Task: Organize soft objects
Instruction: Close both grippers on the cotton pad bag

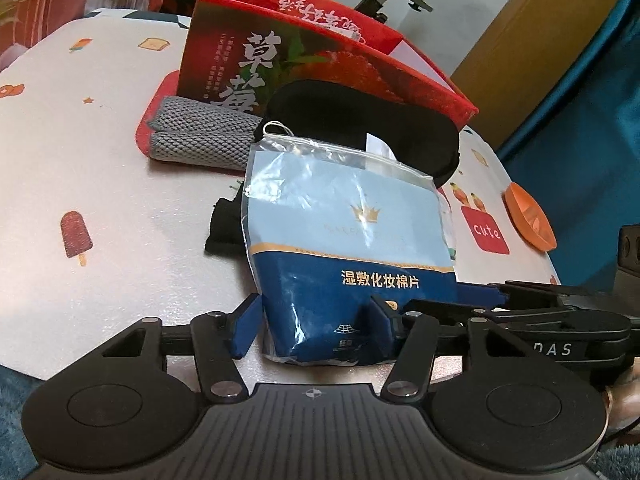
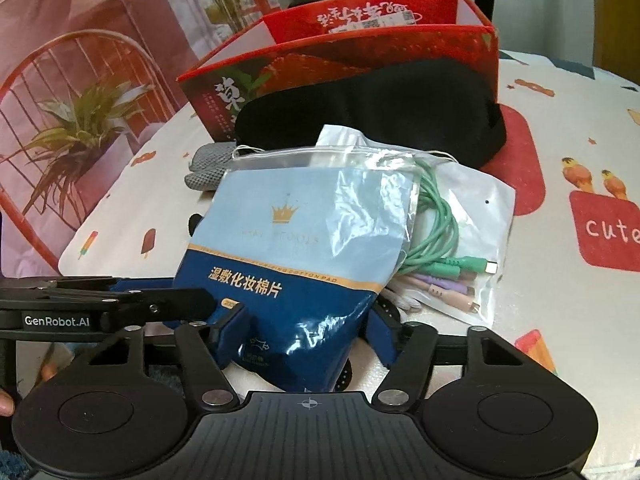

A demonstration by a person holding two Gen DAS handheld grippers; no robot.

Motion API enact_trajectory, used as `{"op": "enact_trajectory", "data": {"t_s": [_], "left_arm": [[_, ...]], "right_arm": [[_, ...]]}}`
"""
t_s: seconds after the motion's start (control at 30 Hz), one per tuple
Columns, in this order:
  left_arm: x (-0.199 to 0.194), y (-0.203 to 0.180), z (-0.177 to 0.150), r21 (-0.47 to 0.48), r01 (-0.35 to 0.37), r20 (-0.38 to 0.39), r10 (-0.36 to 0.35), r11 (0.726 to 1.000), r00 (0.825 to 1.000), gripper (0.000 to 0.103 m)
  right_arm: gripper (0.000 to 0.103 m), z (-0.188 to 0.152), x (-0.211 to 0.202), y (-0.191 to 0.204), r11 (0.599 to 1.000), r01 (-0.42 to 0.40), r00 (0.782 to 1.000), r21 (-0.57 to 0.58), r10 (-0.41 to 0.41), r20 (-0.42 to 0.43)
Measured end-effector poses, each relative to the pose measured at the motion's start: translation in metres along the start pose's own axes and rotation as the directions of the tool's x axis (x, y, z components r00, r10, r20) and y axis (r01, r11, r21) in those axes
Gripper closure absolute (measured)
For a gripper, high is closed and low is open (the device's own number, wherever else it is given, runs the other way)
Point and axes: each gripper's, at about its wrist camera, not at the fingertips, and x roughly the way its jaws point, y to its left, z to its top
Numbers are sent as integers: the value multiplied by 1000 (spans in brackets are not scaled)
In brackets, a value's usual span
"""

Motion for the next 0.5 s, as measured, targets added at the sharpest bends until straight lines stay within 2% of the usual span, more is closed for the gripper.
{"op": "enact_trajectory", "data": {"t_s": [0.23,0.5], "left_arm": [[1,-1,0,13,12,2,-12,1000,1000,50],[-10,-8,0,50,15,65,-19,999,998,50]], "right_arm": [[57,1,-2,5,999,0,1000,-33,0,15],[60,2,-15,12,996,6,996,-84,1,85]]}}
